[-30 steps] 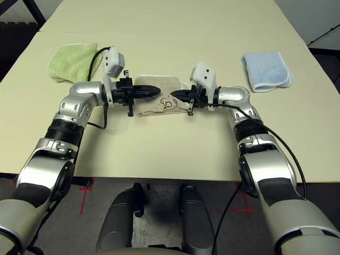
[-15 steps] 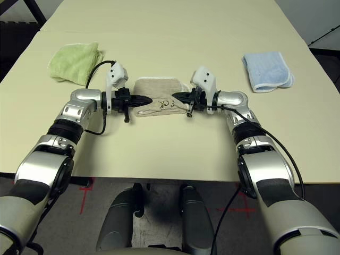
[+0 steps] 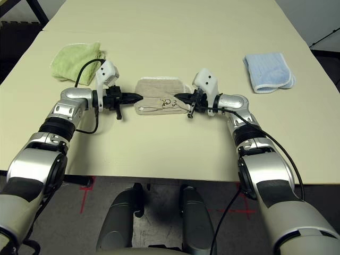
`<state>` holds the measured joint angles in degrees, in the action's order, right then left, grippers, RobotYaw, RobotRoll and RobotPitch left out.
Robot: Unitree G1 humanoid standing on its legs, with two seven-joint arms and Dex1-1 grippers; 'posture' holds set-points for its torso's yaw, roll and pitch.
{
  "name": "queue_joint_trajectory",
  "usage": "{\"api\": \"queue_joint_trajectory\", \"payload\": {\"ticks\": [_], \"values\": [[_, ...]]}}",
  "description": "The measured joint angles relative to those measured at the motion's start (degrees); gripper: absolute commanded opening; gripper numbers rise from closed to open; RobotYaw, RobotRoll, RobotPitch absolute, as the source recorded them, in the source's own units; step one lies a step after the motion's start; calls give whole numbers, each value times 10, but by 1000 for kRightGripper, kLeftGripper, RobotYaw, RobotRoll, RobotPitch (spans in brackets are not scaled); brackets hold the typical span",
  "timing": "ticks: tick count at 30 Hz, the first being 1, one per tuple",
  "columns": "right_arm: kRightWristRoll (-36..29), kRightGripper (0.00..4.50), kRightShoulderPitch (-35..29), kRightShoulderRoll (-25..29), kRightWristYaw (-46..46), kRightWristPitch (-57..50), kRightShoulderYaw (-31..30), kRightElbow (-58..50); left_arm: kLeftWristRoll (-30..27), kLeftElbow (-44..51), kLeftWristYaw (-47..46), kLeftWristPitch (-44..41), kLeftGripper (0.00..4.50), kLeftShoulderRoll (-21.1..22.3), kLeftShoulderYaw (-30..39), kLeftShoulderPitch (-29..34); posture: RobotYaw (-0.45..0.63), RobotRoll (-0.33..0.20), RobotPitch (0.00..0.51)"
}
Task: Fold the towel and set it aside.
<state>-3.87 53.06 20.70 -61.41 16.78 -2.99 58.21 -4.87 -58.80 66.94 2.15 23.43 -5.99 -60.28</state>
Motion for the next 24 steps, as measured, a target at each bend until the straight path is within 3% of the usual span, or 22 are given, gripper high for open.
{"api": "queue_joint_trajectory", "payload": {"ticks": [14, 19, 24], "values": [[-39, 0, -96, 20, -29, -158, -6, -217, 14, -33, -5, 25, 43, -1, 5, -18, -54, 0, 216], [-37, 0, -92, 22, -11, -154, -7, -216, 14, -35, 11, 29, 43, 1, 12, -19, -55, 0, 216], [-35, 0, -44, 23, 23, -112, 0, -152, -2, 6, 57, 19, 43, 17, 28, -18, -55, 0, 219]]}}
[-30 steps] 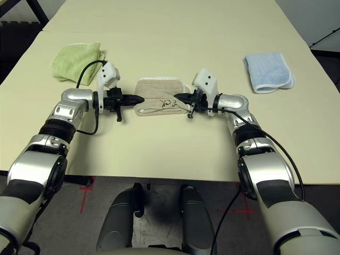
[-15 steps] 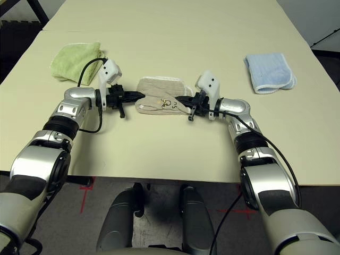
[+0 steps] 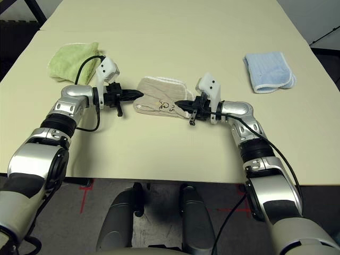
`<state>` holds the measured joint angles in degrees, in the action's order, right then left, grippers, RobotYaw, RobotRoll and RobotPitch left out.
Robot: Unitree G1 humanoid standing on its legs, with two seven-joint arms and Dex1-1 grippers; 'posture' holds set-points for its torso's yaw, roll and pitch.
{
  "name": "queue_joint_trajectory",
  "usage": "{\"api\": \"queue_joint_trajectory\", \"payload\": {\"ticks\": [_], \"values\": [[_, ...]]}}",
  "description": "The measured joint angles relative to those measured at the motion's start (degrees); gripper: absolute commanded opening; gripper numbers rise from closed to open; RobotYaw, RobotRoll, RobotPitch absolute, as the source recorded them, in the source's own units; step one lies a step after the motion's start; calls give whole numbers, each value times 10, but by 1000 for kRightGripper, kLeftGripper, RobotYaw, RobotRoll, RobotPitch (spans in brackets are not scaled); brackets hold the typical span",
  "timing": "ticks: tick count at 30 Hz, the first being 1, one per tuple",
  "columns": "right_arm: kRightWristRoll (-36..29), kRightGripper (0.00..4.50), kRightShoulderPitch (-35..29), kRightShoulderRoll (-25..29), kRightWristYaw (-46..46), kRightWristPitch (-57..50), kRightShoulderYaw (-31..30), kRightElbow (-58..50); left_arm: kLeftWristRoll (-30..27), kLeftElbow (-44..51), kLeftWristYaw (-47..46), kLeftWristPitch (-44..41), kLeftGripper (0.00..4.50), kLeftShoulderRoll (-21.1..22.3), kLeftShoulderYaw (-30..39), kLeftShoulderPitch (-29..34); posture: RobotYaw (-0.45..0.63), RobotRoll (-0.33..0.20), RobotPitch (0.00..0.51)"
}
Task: Fold the towel and set it aside.
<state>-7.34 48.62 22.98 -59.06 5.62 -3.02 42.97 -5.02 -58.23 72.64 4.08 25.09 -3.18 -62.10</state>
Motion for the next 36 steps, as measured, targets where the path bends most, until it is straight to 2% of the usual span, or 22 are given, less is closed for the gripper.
{"api": "queue_joint_trajectory", "payload": {"ticks": [6, 11, 14, 17, 23, 30, 36], "values": [[4, 0, 73, 3, 31, 55, 18, 79, -47, 125, 25, -80, 43, 22, 29, 3, -36, 0, 218], [6, 0, 84, -5, 33, 70, 18, 117, -59, 151, 23, -113, 43, 26, 31, 4, -31, 0, 214], [6, 0, 91, -8, 34, 73, 18, 123, -61, 150, 10, -113, 43, 6, 32, 3, -36, 0, 212], [6, 0, 96, -16, 40, 78, 18, 123, -60, 133, -17, -97, 43, -25, 31, 0, -36, 0, 212], [29, 0, 96, -38, 81, 79, 14, 134, -34, 36, -107, -31, 43, -73, 28, -8, -60, 0, 208], [64, 0, 100, -54, 135, 78, 10, 176, 7, -59, -178, 14, 43, -75, 25, -19, -69, 0, 209], [76, 0, 106, -75, 175, 76, 11, 207, 24, -84, -204, 21, 43, -70, 25, -21, -64, 0, 211]]}}
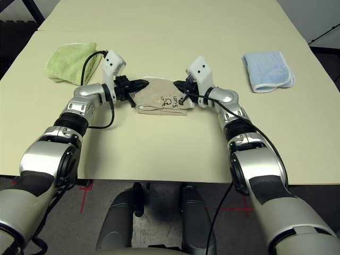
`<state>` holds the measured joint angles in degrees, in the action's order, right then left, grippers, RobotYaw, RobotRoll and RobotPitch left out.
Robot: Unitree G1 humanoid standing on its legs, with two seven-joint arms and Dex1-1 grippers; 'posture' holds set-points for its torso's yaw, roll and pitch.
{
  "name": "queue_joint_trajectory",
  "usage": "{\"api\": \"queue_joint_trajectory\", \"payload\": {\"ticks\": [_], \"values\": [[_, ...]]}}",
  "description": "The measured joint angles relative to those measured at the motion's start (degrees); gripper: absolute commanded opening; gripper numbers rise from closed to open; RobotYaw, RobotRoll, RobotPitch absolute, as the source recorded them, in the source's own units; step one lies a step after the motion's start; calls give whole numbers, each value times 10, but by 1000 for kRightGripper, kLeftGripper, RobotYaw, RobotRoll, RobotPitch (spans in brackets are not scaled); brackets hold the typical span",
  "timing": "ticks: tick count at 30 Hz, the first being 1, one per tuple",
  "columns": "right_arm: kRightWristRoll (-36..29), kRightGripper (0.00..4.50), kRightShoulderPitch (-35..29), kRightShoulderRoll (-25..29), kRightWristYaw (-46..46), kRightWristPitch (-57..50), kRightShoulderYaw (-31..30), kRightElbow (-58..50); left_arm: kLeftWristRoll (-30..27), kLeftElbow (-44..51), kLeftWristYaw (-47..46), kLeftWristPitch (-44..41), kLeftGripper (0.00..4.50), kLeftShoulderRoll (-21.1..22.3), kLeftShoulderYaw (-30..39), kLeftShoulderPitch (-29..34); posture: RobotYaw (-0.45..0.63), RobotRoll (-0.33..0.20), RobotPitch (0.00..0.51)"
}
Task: Fold the towel and set it aside.
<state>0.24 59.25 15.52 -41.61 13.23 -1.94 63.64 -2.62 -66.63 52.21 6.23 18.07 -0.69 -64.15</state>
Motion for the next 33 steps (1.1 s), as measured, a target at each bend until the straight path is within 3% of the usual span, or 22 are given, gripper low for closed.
{"api": "queue_joint_trajectory", "payload": {"ticks": [9, 16, 21, 26, 29, 33], "values": [[-1, 0, 6, -5, 3, 4, 10, 16, 8, -15, -9, 4, 43, 1, 0, 0, -69, 0, 209], [-114, 0, 5, 9, -139, -6, 98, -8, -13, 5, 42, 11, 43, 18, 24, 3, -78, 0, 207], [-167, 0, -1, 73, -274, -49, 118, -69, -94, 198, 154, -48, 43, 37, 44, 74, -71, 0, 206], [-177, 0, -44, 137, -383, -91, 105, -134, -157, 411, 237, -173, 43, 111, 37, 165, -68, 0, 204], [-172, 0, -75, 166, -436, -103, 80, -163, -171, 486, 275, -206, 43, 165, 28, 219, -65, 0, 205], [-165, 0, -102, 191, -475, -108, 61, -189, -188, 524, 296, -227, 43, 191, 26, 258, -64, 0, 205]]}}
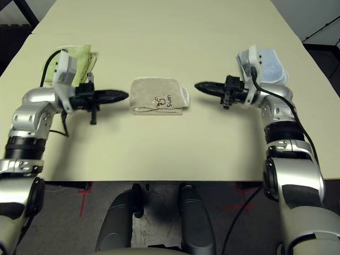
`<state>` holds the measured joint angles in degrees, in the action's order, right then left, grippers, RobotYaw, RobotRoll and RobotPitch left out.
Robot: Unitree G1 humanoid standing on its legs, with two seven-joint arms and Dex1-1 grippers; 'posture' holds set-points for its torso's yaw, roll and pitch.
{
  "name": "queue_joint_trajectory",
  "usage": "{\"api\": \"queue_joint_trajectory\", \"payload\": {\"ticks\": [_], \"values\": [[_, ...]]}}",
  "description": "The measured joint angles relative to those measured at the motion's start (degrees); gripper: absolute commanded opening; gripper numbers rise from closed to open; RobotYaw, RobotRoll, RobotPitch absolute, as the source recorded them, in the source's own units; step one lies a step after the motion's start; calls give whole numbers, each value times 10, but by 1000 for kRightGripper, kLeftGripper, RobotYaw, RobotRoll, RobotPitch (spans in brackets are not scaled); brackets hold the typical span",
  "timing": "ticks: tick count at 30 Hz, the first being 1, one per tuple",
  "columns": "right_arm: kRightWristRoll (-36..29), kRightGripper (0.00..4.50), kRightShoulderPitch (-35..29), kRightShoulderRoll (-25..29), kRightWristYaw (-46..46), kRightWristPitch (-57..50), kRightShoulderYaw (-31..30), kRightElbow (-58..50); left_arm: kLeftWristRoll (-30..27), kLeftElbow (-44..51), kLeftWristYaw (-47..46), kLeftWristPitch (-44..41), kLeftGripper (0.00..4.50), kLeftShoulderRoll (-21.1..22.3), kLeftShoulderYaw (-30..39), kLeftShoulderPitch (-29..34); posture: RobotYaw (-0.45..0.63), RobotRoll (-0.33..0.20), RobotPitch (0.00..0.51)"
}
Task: Fold the towel and set it aside.
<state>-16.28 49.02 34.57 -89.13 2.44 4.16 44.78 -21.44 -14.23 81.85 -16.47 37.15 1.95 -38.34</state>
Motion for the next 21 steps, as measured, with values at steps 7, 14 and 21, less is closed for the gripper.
{"api": "queue_joint_trajectory", "payload": {"ticks": [7, 14, 21], "values": [[21, 0, -14, 13, -15, 14, -21, -7, -5, 5, 15, 35, 407, 4, -15, 10, -69, 0, 204], [26, 2150, -22, 30, -15, -35, -34, -28, 4, -1, 10, 80, 2821, 0, -27, 10, -71, 0, 202], [20, 4458, -23, 37, -12, -65, -34, -43, 4, -2, 11, 91, 4500, 0, -28, 11, -72, 0, 199]]}}
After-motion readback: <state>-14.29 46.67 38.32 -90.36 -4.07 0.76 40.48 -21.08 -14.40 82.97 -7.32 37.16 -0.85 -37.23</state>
